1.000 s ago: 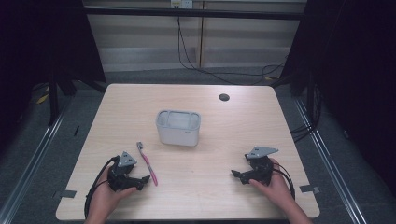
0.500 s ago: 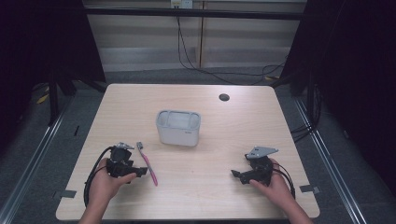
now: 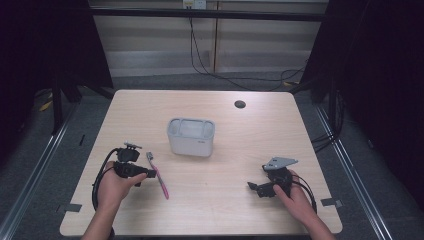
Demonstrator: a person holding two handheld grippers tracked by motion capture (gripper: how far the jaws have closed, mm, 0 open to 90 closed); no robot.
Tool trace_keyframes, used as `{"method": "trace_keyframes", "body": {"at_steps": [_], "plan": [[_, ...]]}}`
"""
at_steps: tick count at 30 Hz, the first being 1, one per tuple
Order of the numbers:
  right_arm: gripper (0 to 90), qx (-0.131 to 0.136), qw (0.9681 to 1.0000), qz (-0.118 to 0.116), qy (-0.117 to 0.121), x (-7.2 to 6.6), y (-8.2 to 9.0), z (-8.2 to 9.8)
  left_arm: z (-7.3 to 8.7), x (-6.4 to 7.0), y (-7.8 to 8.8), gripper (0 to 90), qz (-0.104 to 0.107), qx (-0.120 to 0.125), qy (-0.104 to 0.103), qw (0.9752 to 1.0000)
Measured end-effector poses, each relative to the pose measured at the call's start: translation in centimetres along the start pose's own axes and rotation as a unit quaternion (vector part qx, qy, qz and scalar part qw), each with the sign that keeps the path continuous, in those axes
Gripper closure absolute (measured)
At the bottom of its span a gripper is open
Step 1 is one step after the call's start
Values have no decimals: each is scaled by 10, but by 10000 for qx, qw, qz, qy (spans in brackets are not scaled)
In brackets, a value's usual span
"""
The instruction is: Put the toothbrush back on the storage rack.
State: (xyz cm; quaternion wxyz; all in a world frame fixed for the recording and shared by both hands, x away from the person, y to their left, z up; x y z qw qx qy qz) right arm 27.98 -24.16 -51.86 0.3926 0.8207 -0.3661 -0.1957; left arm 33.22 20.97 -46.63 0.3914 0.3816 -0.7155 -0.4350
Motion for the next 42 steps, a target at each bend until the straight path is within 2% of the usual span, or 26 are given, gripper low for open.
{"method": "trace_keyframes", "body": {"at_steps": [1,8,11,12,15,17,21,23,29,30,33,38,42], "plan": [[120,0,10000,0,0,0,0,0,0,0,0,403,0,0,0,10000],[120,-3,10000,-2,6,0,0,0,-9,0,0,472,66,-140,386,9991],[120,-4,10000,-2,6,0,0,0,-12,1,-1,488,54,-138,436,9989],[120,-5,10000,0,4,0,0,0,-13,2,-2,488,64,-147,519,9985],[120,-9,10000,-1,-14,0,0,0,-17,2,-4,498,21,-203,541,9983],[120,-12,10000,-1,-6,0,0,0,-20,2,-7,501,15,-210,657,9976],[120,-2,10000,0,-3,0,0,0,-24,2,-11,500,-16,-188,741,9971],[120,-1,10000,-1,11,0,0,0,-25,2,-13,500,-84,-209,713,9972],[120,-2,10000,-1,8,0,0,0,-26,0,-19,521,-137,-220,894,9957],[120,-3,10000,-2,6,0,0,0,-26,0,-20,523,-158,-261,857,9959],[120,-5,10000,-2,3,0,0,0,-27,0,-22,524,-180,-298,938,9950],[120,-2,10000,-1,7,0,0,0,-28,-1,-23,526,-224,-305,957,9947],[120,-3,10000,-2,6,0,0,0,-30,2,-25,557,-269,-380,957,9943]]}}
Point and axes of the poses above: each handheld gripper's, and its own axes: y roughly backward along the jaws, z roughly out of its underside, x roughly to its right, the point moved 1 cm from there along -y, roughly forward along the jaws, and after that the axes turned 8 degrees about -x, right-handed, at the moved point
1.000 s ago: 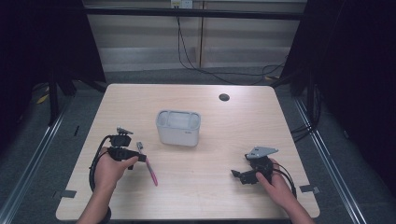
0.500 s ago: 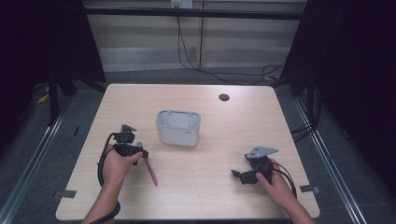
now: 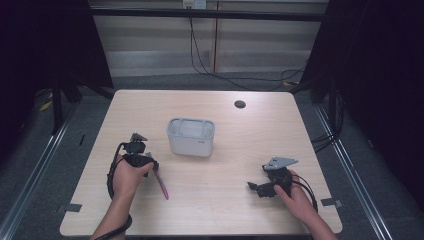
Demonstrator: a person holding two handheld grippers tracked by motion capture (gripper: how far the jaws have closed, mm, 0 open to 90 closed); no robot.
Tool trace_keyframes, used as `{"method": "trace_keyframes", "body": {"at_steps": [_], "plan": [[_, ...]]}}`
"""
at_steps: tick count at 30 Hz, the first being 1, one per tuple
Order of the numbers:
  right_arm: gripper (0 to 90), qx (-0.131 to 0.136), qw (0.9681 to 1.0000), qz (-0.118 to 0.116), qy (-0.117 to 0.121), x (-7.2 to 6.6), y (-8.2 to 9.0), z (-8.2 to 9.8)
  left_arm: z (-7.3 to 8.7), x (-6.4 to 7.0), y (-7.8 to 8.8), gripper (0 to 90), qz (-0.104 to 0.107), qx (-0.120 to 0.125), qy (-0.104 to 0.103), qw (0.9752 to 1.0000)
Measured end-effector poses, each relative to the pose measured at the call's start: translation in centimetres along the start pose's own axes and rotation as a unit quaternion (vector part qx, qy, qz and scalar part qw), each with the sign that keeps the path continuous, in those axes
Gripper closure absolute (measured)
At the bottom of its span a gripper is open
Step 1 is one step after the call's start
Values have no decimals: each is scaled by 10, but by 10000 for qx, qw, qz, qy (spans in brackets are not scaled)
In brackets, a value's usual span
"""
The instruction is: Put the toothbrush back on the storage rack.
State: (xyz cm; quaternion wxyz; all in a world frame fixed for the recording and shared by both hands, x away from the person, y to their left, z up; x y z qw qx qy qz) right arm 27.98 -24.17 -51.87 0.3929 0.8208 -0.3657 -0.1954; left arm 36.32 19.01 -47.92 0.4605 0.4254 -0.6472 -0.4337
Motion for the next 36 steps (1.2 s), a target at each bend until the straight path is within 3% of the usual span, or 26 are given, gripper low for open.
{"method": "trace_keyframes", "body": {"at_steps": [3,11,13,15,17,22,26,29,36], "plan": [[120,-5,10000,2,-14,0,0,0,-1,1,0,583,-89,-90,-81,9999],[120,1,10000,-1,0,0,0,0,-4,7,-1,655,-275,-307,60,9991],[120,4,10000,3,-1,0,0,0,-3,7,-1,783,-476,-378,2,9981],[119,3,10000,1,5,0,0,0,-3,7,-1,784,-462,-371,0,9982],[120,3,10000,0,-6,0,0,0,-2,7,0,802,-614,-413,-30,9973],[119,5,10000,2,-1,0,0,0,-1,3,0,805,-706,-341,-20,9969],[119,6,10000,-1,-3,0,0,0,-2,-1,10,807,-560,-113,82,9983],[119,5,10000,0,-1,0,0,0,-3,-4,18,807,-469,1,50,9989],[119,1,10000,-2,7,0,0,0,-4,-7,33,807,-165,361,118,9991]]}}
Point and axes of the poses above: each handheld gripper's, and its own axes: y roughly backward along the jaws, z roughly out of its underside, x roughly to its right, the point moved 1 cm from there along -y, roughly forward along the jaws, and after that the axes turned 8 degrees about -x, right-handed, at the moved point
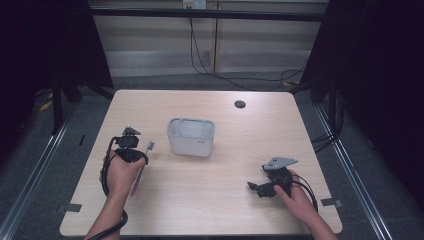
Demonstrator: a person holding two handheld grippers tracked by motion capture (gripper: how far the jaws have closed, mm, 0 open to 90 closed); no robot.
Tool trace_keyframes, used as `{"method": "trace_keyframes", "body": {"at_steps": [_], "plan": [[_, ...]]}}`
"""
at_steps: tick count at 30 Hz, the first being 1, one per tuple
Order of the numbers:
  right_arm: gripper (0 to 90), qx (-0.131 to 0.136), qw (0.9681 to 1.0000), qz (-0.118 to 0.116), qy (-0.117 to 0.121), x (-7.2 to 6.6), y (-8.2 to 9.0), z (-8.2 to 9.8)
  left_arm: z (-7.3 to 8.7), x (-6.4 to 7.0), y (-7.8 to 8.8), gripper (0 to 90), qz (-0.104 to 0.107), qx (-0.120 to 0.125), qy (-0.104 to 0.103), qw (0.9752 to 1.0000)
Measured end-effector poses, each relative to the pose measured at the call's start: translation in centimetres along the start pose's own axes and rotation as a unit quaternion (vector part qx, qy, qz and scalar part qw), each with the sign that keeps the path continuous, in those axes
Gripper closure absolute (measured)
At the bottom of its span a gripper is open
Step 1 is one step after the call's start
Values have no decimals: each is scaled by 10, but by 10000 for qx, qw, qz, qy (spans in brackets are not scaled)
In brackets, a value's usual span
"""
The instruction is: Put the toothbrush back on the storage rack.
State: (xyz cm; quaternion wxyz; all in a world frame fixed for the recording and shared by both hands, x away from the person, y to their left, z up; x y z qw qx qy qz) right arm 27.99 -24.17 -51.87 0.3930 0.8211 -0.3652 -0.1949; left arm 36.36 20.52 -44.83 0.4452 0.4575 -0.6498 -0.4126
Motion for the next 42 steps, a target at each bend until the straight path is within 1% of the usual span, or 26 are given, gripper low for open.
{"method": "trace_keyframes", "body": {"at_steps": [1,2,5,8,12,13,14,17,18,19,20,21,26,27,28,29,30,31,32,34,35,36,38,39,40,42], "plan": [[119,3,10000,3,-7,0,0,0,-1,-1,4,807,78,134,-26,9999],[119,3,10000,3,-7,0,0,0,-1,-1,4,807,78,134,-26,9999],[119,4,10000,2,-6,0,0,0,-1,-2,12,807,171,360,10,9992],[119,3,10000,2,-8,0,0,0,-2,-4,18,807,247,564,-31,9981],[119,4,10000,3,-7,0,0,0,-2,-4,26,807,342,884,-29,9955],[119,2,10000,1,-11,0,0,0,-3,-4,31,807,352,1011,-85,9942],[119,2,10000,1,-11,0,0,0,-3,-4,31,806,352,1011,-85,9942],[119,2,10000,1,0,0,0,0,-3,-6,35,807,343,1188,-102,9923],[119,4,10000,2,-7,0,0,0,-3,-5,36,807,353,1304,-39,9908],[119,1,10000,0,-1,0,0,0,-3,-7,38,806,332,1314,-120,9907],[119,4,10000,2,-7,0,0,0,-3,-7,40,806,338,1364,-111,9900],[119,2,10000,1,-9,0,0,0,-3,-7,41,806,340,1471,-79,9885],[119,5,10000,2,-7,0,0,0,-5,-6,48,806,378,1690,-144,9848],[119,2,10000,1,1,0,0,0,-6,-5,49,806,346,1749,-188,9838],[119,4,10000,2,-7,0,0,0,-7,-4,51,806,355,1891,-235,9810],[119,4,10000,2,-7,0,0,0,-7,-4,51,806,355,1891,-235,9810],[119,-1,10000,-1,-6,0,0,0,-7,-3,52,806,364,1927,-217,9803],[119,2,10000,2,-9,0,0,0,-8,-2,54,806,369,2061,-266,9775],[119,2,10000,2,-9,0,0,0,-8,-2,54,806,369,2061,-266,9775],[119,1,10000,0,0,0,0,0,-10,-1,55,806,400,2128,-262,9759],[119,-1,10000,1,-4,0,0,0,-11,0,55,806,406,2201,-271,9743],[119,-1,10000,1,-4,0,0,0,-11,0,56,806,407,2209,-271,9741],[119,1,10000,1,-10,0,0,0,-13,1,56,806,453,2286,-229,9722],[119,4,10000,3,-6,0,0,0,-15,1,57,806,458,2368,-221,9702],[119,4,10000,3,-6,0,0,0,-15,1,57,806,458,2368,-221,9702],[119,0,10000,0,-3,0,0,0,-16,2,58,806,462,2441,-215,9684]]}}
Point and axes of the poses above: each handheld gripper's, and its own axes: y roughly backward along the jaws, z roughly out of its underside, x roughly to its right, the point moved 1 cm from there along -y, roughly forward along the jaws, and after that the axes turned 8 degrees about -x, right-handed, at the moved point
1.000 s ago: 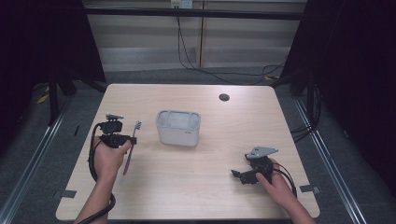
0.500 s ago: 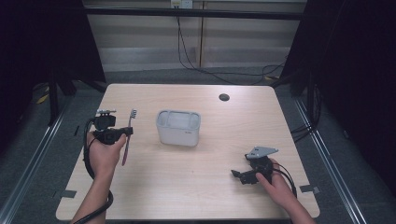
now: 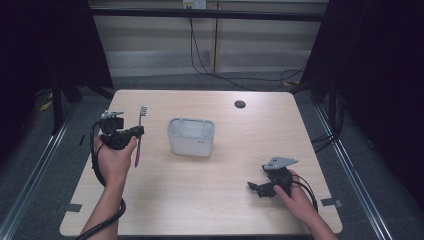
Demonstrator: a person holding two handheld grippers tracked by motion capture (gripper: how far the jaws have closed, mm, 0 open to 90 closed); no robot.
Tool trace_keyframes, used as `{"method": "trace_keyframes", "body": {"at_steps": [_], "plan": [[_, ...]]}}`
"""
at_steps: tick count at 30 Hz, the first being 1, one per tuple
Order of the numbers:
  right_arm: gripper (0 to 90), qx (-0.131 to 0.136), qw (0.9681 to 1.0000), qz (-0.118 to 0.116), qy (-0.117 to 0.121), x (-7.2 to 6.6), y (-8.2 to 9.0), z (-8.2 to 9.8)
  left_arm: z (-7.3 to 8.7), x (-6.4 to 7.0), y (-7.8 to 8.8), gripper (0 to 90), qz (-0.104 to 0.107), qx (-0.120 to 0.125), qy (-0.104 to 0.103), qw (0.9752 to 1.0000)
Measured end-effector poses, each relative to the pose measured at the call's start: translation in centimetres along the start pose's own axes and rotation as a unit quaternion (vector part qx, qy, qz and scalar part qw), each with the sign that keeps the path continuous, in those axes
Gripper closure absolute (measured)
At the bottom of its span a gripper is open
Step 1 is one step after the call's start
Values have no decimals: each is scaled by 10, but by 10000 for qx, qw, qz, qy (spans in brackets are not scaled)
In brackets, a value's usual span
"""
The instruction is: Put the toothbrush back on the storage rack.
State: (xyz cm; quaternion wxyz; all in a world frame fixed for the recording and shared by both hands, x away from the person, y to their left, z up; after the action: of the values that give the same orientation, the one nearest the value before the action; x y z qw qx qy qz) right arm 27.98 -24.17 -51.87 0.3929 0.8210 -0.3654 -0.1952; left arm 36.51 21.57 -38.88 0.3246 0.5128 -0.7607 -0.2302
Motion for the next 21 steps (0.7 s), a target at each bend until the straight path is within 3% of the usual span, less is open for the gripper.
{"method": "trace_keyframes", "body": {"at_steps": [21], "plan": [[119,0,10000,0,-1,0,0,0,-22,18,2,806,207,666,-131,9975]]}}
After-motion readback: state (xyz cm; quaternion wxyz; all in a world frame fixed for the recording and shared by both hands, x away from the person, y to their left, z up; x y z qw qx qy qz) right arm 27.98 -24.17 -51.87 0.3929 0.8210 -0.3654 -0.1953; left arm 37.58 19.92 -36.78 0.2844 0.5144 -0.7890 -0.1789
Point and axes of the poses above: each handheld gripper's, and its own axes: y roughly backward along the jaws, z roughly out of its underside, x roughly to its right, the point moved 1 cm from there along -y, roughly forward along the jaws, and after that the axes turned 8 degrees about -x, right-handed, at the moved point
